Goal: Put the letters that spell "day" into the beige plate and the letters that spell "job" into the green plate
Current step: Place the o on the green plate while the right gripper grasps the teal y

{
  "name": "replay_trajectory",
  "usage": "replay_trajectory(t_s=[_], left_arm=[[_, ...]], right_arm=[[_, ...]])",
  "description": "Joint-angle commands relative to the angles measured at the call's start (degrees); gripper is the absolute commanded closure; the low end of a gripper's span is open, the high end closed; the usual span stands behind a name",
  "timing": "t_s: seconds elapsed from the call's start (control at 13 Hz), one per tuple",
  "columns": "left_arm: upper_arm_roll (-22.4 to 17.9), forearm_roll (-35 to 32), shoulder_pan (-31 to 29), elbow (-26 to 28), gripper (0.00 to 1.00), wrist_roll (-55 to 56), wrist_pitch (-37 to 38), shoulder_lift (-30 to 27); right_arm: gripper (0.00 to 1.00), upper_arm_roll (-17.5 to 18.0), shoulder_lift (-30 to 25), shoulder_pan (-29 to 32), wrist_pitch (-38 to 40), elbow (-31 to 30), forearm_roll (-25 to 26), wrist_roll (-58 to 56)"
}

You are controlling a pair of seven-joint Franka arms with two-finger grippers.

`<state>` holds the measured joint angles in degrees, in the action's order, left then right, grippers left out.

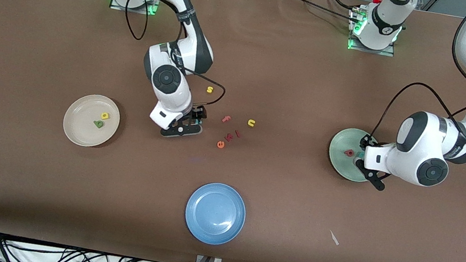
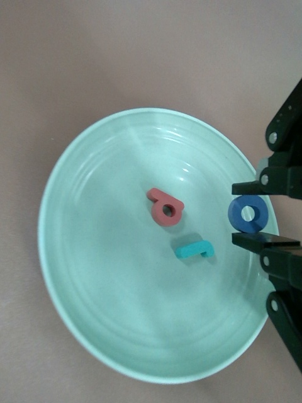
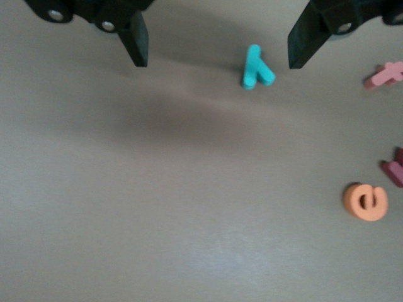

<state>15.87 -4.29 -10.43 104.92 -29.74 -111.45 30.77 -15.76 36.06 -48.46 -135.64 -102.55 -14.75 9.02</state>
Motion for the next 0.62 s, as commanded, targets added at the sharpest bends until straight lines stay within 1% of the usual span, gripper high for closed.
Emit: replay_trajectory(t_s=[0.0,0.08,0.15,0.23,0.31,0.39,0.46,0.54], left_arm=[[0.6,1.2,-1.0,10.2,1.00,-0.4,-9.0,-4.7],[0.6,1.2,-1.3,11.1,0.99,-0.3,-9.8,-4.8],[0.6,1.3,-1.3,11.1,0.94,-0.2,-10.1,-4.6],[0.6,1.4,-1.1,11.0,0.90,0.4,-10.3,-4.1],[0.6,1.4,-1.0,10.9,0.65,0.5,-11.3,-3.8],[0.7,1.9,-1.2,10.4,0.15,0.6,-11.3,-3.4],[0.6,3.0,-0.8,9.9,0.00,0.6,-10.9,-3.5],[0.6,3.3,-0.8,9.1,0.00,0.6,-10.7,-3.5]], right_arm=[[0.06,0.1,2.5,-1.8,-1.8,1.6,-1.1,1.1],[0.08,0.1,3.0,-2.7,-2.6,1.6,-1.0,1.2],[0.14,0.1,3.3,-3.0,-3.4,1.6,-1.1,1.1],[0.17,0.1,3.4,-3.0,-3.4,1.5,-1.0,1.1],[0.22,0.1,3.4,-3.0,-3.5,1.4,-1.0,1.1],[0.25,0.1,3.4,-3.0,-3.5,1.3,-1.0,1.1],[0.28,0.1,3.4,-3.0,-3.5,1.1,-0.9,0.7],[0.31,0.1,3.4,-3.0,-3.5,1.1,-1.0,0.7]])
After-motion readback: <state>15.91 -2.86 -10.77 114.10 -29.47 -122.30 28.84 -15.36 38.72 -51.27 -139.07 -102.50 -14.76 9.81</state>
